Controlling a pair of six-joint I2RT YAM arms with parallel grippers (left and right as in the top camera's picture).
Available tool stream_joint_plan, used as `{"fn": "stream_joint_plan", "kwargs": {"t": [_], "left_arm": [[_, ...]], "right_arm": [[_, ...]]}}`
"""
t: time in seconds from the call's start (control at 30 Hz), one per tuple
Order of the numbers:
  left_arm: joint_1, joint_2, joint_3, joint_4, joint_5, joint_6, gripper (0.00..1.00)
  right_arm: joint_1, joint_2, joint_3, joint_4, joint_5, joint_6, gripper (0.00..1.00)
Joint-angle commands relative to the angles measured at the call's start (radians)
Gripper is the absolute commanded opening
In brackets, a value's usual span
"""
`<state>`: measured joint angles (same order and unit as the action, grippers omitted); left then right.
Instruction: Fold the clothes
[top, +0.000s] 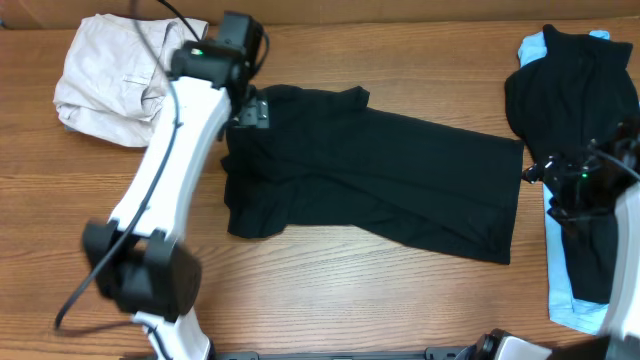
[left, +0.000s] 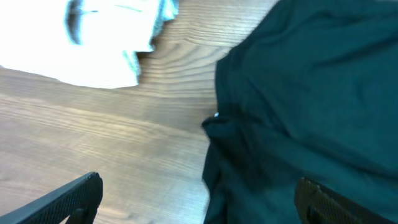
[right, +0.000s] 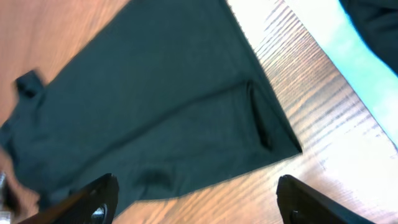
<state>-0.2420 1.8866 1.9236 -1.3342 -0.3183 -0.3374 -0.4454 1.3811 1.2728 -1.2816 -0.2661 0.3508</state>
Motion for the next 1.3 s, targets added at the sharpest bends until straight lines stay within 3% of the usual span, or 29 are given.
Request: {"fn": "stream_joint_plan", "kwargs": {"t": [0.0, 0.17, 0.37, 0.63, 1.0, 1.17, 1.27], "left_arm": [[0.006, -0.130, 0.035, -0.100, 0.005, -0.068, 1.00], [0.003, -0.195, 0.003, -0.283, 0.026, -0.128, 1.00], [-0.054, -0.243, -0.256, -0.234, 0.073, -0.167, 1.00], [-0.094, -0.309, -0.700, 0.048, 0.182, -0.172, 1.00], [-0.090, -0.309, -1.067, 0.481, 0.259, -0.158, 0.99], [-0.090, -0.309, -1.146, 0.631, 0.234, -0.158, 0.87], [-0.080, -0.309, -1.158, 0.678, 0.146, -0.184, 0.72]], "right_arm": [[-0.004, -0.122, 0.023, -0.072, -0.024, -0.049, 0.87], [0.000, -0.214, -0.016, -0.162, -0.024, -0.059, 0.91], [0.014, -0.237, -0.155, -0.107, -0.020, -0.067, 0.91], [0.014, -0.235, -0.295, 0.006, -0.020, -0.067, 0.91], [0.014, -0.191, -0.304, 0.067, -0.016, -0.067, 0.91], [0.014, -0.157, -0.304, 0.094, -0.016, -0.067, 0.87], [0.014, -0.136, -0.304, 0.099, -0.015, -0.067, 0.81]]}}
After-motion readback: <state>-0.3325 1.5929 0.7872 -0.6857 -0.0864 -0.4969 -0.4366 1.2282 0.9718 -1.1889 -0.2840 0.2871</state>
